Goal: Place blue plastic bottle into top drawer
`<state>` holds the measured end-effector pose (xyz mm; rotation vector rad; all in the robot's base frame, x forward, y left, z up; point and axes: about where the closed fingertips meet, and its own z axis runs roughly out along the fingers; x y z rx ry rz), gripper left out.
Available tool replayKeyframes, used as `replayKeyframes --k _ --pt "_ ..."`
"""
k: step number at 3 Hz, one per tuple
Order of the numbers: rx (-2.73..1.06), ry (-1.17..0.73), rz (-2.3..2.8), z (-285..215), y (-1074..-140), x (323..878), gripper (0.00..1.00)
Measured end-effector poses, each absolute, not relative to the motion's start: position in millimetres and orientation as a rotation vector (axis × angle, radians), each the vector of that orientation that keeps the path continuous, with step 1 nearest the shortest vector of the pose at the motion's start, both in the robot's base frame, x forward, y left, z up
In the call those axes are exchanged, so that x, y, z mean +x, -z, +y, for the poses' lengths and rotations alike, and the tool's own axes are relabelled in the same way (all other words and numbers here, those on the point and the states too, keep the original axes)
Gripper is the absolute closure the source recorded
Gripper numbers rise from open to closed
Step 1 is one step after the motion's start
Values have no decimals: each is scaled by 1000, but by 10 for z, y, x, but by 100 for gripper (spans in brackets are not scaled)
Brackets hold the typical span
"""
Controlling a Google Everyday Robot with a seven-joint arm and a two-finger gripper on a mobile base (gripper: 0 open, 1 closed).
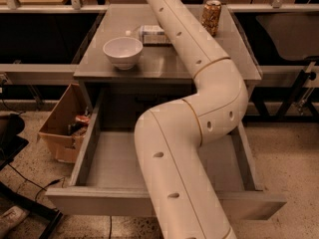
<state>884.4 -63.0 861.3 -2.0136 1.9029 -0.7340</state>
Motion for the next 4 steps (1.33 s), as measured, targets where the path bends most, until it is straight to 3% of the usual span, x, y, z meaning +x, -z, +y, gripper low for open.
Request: replayKeyframes --k 1,4 --pt "-2014 734 1903 -630 -8612 8844 100" --pt "-2008 713 2066 -746 -8712 8509 100"
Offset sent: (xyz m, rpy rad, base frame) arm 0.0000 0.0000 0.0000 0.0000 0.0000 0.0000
